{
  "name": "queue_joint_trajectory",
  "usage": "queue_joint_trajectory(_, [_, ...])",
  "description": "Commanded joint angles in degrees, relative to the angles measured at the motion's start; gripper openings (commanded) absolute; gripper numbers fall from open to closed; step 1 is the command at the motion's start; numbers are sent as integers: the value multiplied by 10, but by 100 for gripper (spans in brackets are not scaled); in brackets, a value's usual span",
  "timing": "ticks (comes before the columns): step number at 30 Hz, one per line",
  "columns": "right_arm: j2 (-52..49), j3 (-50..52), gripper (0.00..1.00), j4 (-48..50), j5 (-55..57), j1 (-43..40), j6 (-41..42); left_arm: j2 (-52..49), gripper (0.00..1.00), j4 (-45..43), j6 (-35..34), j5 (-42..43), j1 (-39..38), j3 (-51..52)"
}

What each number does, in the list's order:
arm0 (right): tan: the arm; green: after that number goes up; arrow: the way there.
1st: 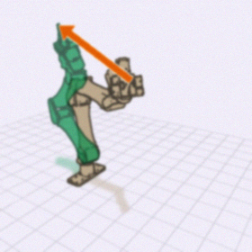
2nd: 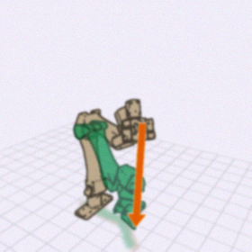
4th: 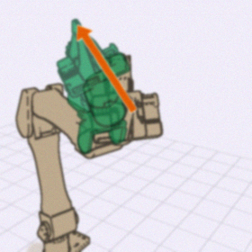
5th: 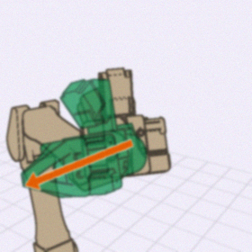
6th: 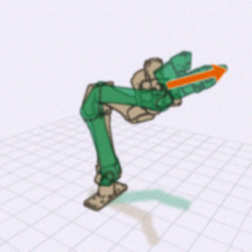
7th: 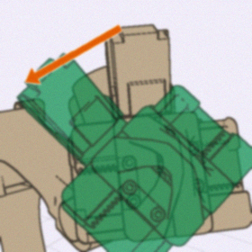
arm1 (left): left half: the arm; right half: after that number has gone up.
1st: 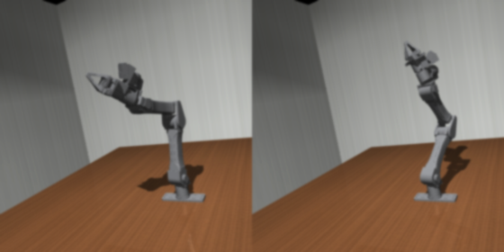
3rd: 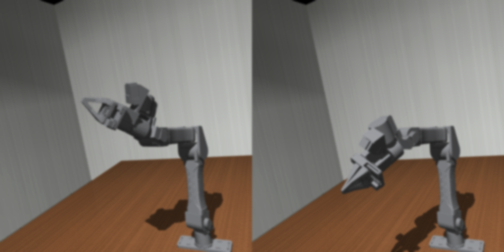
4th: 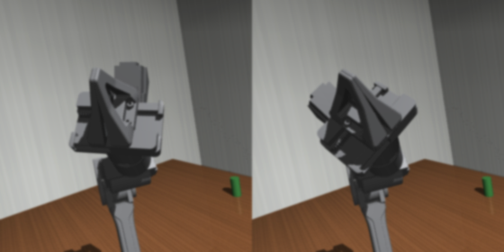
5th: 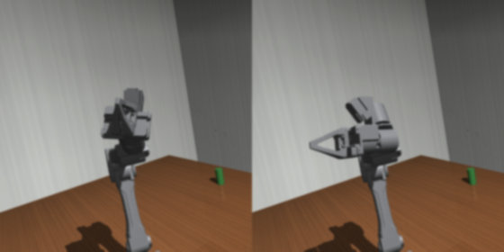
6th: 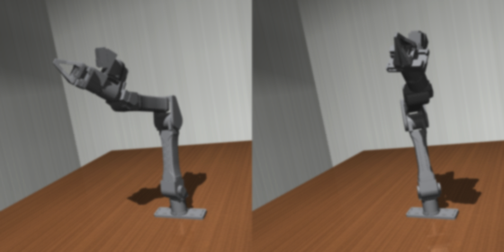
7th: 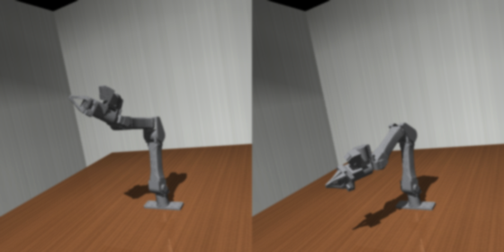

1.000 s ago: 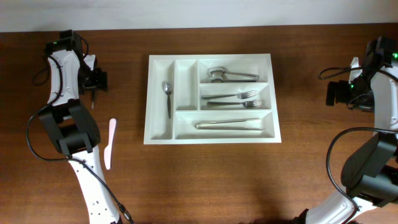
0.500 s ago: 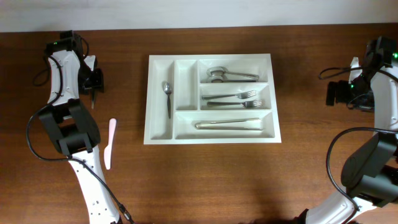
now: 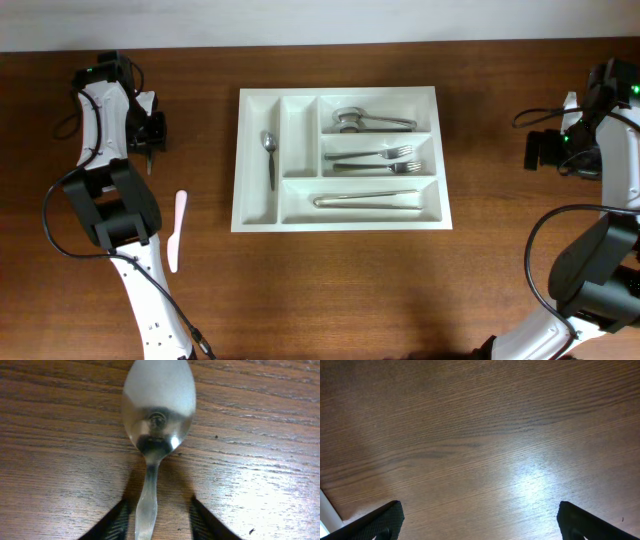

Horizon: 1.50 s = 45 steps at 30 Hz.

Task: Pack container
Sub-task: 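Lower the left gripper and grasp the second spoon's handle, then carry the second spoon into the tray's left compartment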

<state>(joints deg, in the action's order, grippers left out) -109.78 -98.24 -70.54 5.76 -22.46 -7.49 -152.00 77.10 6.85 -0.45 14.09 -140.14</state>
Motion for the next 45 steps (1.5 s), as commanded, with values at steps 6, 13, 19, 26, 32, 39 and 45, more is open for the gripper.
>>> queue_joint_trajectory(6, [5, 1, 99, 1, 5, 3, 2, -35, 23, 0, 1, 2, 1, 5])
queue_joint_trajectory(13, [5, 1, 99, 1, 5, 3, 2, -35, 9, -1, 1, 2, 1, 5])
queue_joint_trajectory(19, [5, 1, 99, 1, 5, 3, 2, -35, 2, -1, 1, 2, 1, 3])
queue_joint_trajectory(26, [5, 1, 99, 1, 5, 3, 2, -35, 2, 23, 1, 2, 0, -42])
queue_joint_trajectory(32, [5, 1, 99, 1, 5, 3, 2, -35, 2, 119, -26, 3, -12, -162])
queue_joint_trajectory(39, [5, 1, 99, 1, 5, 3, 2, -17, 2, 196, -41, 86, -46, -277])
queue_joint_trajectory(45, [5, 1, 99, 1, 5, 3, 2, 33, 2, 196, -65, 125, -85, -279])
